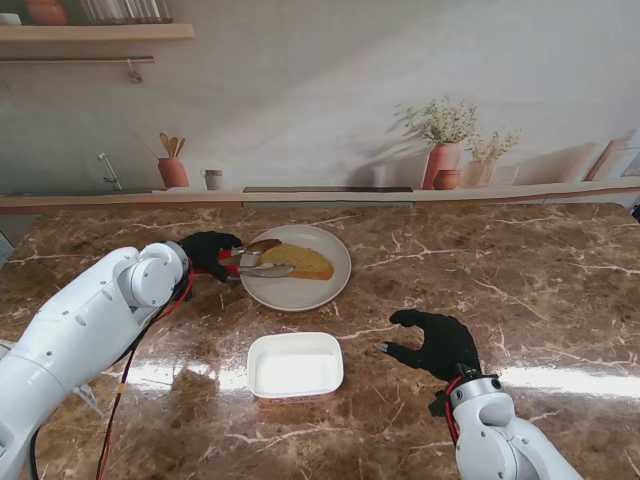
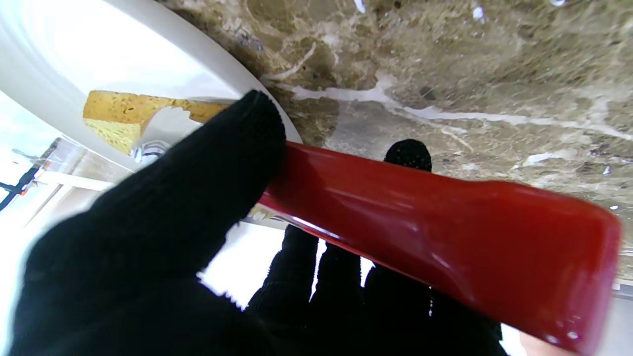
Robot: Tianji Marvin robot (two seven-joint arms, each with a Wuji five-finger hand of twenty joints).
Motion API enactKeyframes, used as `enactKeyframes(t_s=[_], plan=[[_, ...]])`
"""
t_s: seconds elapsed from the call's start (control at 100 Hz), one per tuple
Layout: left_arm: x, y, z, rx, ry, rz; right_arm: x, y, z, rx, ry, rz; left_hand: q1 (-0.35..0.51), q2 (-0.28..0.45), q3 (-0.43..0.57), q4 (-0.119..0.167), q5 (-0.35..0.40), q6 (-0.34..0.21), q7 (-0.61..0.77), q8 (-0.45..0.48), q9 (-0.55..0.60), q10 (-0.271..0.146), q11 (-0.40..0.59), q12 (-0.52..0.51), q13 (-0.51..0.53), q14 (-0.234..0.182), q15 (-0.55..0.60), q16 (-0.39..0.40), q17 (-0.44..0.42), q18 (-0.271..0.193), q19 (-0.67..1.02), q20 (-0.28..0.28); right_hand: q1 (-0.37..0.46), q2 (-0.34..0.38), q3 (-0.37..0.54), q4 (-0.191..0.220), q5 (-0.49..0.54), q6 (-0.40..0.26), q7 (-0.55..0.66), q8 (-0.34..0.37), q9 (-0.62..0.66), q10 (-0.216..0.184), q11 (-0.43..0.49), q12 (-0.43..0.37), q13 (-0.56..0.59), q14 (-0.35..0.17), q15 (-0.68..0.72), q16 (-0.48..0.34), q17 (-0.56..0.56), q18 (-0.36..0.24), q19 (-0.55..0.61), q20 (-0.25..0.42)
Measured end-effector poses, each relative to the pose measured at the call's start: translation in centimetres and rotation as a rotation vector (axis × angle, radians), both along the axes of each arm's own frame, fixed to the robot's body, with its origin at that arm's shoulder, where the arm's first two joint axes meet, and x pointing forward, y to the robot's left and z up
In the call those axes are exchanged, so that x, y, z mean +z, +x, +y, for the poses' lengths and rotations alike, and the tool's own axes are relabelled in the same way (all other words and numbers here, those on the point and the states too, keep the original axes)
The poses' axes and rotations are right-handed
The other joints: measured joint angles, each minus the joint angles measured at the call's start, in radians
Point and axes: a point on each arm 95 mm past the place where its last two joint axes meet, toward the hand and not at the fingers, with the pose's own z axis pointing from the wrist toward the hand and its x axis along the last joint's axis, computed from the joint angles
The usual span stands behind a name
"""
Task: Pack bread into a bento box with kitchen tongs
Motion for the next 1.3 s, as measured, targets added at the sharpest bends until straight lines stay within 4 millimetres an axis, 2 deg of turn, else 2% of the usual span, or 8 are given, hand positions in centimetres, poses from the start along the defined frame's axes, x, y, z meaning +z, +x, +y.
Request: enactKeyframes(t_s=[0.11, 0.46, 0.77, 0.93, 1.06, 1.12, 1.21, 1.3], plan=[[-0.2, -0.1, 0.2, -0.022, 0.035, 0.032, 0.0, 0.0, 0.0, 0.0, 0.001, 0.001, 0.0, 0.001, 0.0, 0.0, -0.041, 0.0, -0.024, -0.01, -0.018, 0.0, 0.0, 0.0, -0.022, -0.01, 0.003, 0.001, -0.015, -0.012, -0.01, 0.009, 0.0, 0.001, -0.008, 0.0, 0.001, 0.0, 0.0, 0.0, 0.0, 0.0, 0.0, 0.009, 0.0, 0.002, 0.001, 0.001, -0.008, 0.002, 0.0, 0.001], [-0.4, 0.1, 0.7, -0.022, 0.038, 0.038, -0.1, 0.0, 0.0, 0.0, 0.003, 0.005, 0.001, 0.022, 0.002, 0.001, -0.033, 0.0, -0.033, -0.023, -0.018, 0.0, 0.0, 0.0, -0.022, -0.01, 0.017, 0.001, -0.02, -0.014, -0.011, 0.036, 0.0, 0.021, -0.008, 0.0, 0.001, 0.0, 0.0, 0.0, 0.011, 0.0, 0.008, 0.01, 0.0, 0.006, 0.01, 0.003, -0.009, 0.013, 0.0, 0.013], [-0.3, 0.4, 0.2, -0.036, 0.056, 0.052, -0.2, 0.0, 0.0, 0.001, 0.007, 0.01, -0.001, 0.106, -0.024, 0.0, -0.021, -0.008, -0.033, -0.013, 0.036, 0.0, 0.004, 0.0, -0.016, -0.01, 0.095, -0.044, 0.004, -0.014, 0.0, 0.072, 0.0, 0.04, -0.018, 0.0, 0.001, 0.0, 0.0, 0.0, 0.011, 0.0, 0.008, 0.021, 0.0, 0.01, 0.01, 0.014, -0.009, 0.013, 0.0, 0.025], [-0.3, 0.4, 0.0, -0.042, 0.062, 0.066, -0.4, 0.0, 0.0, 0.003, 0.01, 0.013, 0.038, 0.203, -0.202, -0.001, -0.011, -0.009, -0.057, -0.013, 0.068, 0.0, 0.011, 0.015, 0.002, -0.005, 0.146, -0.038, 0.014, -0.012, 0.016, 0.099, 0.0, 0.046, -0.018, 0.0, 0.001, -0.001, 0.008, 0.0, 0.011, 0.0, 0.008, 0.021, 0.0, 0.01, 0.011, 0.014, -0.009, 0.013, 0.0, 0.025], [-0.1, 0.5, -0.2, -0.043, 0.063, 0.07, -0.4, -0.1, 0.0, 0.003, 0.011, 0.014, 0.141, 0.236, -0.391, -0.002, 0.011, -0.011, -0.07, -0.013, 0.141, 0.0, 0.012, 0.154, 0.004, 0.011, 0.171, -0.035, 0.016, 0.003, 0.017, 0.102, 0.0, 0.046, -0.018, 0.0, 0.002, -0.001, 0.008, 0.0, 0.011, 0.0, 0.009, 0.021, 0.0, 0.01, 0.01, 0.014, -0.009, 0.014, 0.0, 0.025], [-0.1, 0.5, -0.2, -0.045, 0.066, 0.066, -0.4, -0.1, 0.0, 0.003, 0.011, 0.014, 0.17, 0.241, -0.447, -0.002, 0.013, -0.014, -0.07, -0.003, 0.181, -0.004, -0.023, 0.205, 0.004, 0.012, 0.185, -0.027, 0.021, 0.006, 0.018, 0.106, 0.001, 0.048, -0.018, 0.0, 0.002, -0.001, 0.008, 0.0, 0.011, 0.0, 0.009, 0.022, 0.0, 0.01, 0.011, 0.014, -0.009, 0.014, 0.0, 0.026], [-0.1, 0.6, -0.4, -0.047, 0.063, 0.058, -0.4, -0.1, 0.0, 0.003, 0.012, 0.013, 0.27, 0.25, -0.622, -0.003, 0.037, -0.015, -0.068, 0.021, 0.25, -0.004, -0.087, 0.285, 0.027, 0.019, 0.218, -0.015, 0.035, 0.013, 0.042, 0.111, 0.001, 0.048, -0.018, 0.0, 0.01, -0.001, 0.013, 0.0, 0.011, 0.0, 0.009, 0.022, 0.0, 0.01, 0.011, 0.014, -0.009, 0.014, 0.0, 0.025], [-0.1, 0.7, -0.5, -0.048, 0.059, 0.048, -0.4, -0.1, 0.0, 0.006, 0.013, 0.017, 0.317, 0.26, -0.695, -0.003, 0.051, -0.017, -0.06, 0.039, 0.281, -0.004, -0.114, 0.334, 0.031, 0.022, 0.235, -0.001, 0.039, 0.02, 0.051, 0.124, 0.001, 0.05, -0.018, 0.0, 0.011, -0.01, 0.023, 0.0, 0.011, 0.0, 0.009, 0.022, 0.0, 0.01, 0.011, 0.014, -0.01, 0.014, 0.0, 0.026]])
